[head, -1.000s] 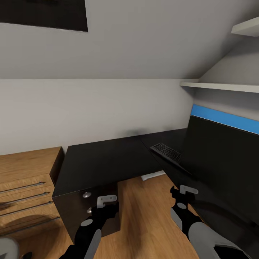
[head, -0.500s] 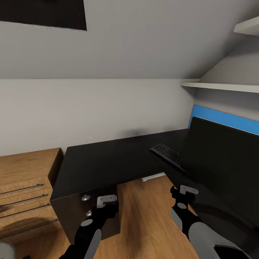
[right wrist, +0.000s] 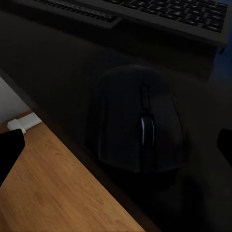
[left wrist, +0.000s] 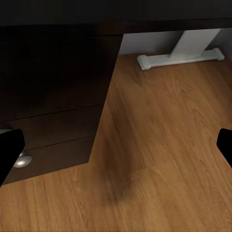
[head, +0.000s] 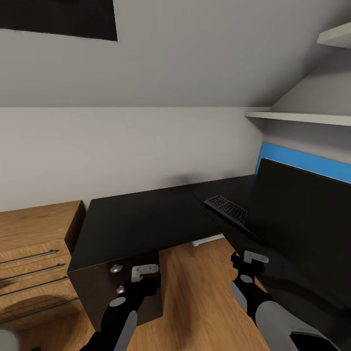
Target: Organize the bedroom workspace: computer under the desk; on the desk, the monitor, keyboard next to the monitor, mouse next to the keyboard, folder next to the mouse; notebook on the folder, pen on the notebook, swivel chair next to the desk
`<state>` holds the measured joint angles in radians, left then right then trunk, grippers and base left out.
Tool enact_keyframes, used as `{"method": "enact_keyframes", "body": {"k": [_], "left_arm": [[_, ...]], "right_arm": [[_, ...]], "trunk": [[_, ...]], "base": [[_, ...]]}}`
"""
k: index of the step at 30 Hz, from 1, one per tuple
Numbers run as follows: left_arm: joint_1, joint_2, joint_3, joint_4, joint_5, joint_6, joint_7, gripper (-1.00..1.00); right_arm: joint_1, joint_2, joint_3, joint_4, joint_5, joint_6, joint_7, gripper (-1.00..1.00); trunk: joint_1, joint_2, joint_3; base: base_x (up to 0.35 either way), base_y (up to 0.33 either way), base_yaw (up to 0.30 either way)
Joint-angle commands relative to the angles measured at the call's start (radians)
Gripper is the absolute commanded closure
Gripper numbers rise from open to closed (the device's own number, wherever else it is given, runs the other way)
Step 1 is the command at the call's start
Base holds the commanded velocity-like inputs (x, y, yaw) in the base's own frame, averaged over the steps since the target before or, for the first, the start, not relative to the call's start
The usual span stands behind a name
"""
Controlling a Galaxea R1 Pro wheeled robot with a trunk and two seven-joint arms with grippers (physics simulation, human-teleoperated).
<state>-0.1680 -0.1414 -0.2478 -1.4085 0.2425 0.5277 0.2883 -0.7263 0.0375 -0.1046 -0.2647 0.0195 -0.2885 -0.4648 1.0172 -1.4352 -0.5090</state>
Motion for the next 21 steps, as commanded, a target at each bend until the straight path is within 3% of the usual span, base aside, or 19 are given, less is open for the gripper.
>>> {"method": "enact_keyframes", "body": {"k": [1, 21], "left_arm": [[-0.001, 0.0, -0.001, -0.001, 0.011, 0.003, 0.009, -1.0], [-0.001, 0.0, -0.001, -0.001, 0.011, 0.002, 0.009, -1.0]], "right_arm": [[-0.001, 0.001, -0.007, 0.001, 0.002, -0.006, 0.002, -1.0], [-0.001, 0.001, -0.007, 0.003, 0.001, -0.006, 0.002, -1.0]], "trunk": [[0.0, -0.001, -0.001], [0.0, -0.001, -0.001]], "base": [[0.0, 0.0, 0.0], [0.01, -0.011, 0.0]]}}
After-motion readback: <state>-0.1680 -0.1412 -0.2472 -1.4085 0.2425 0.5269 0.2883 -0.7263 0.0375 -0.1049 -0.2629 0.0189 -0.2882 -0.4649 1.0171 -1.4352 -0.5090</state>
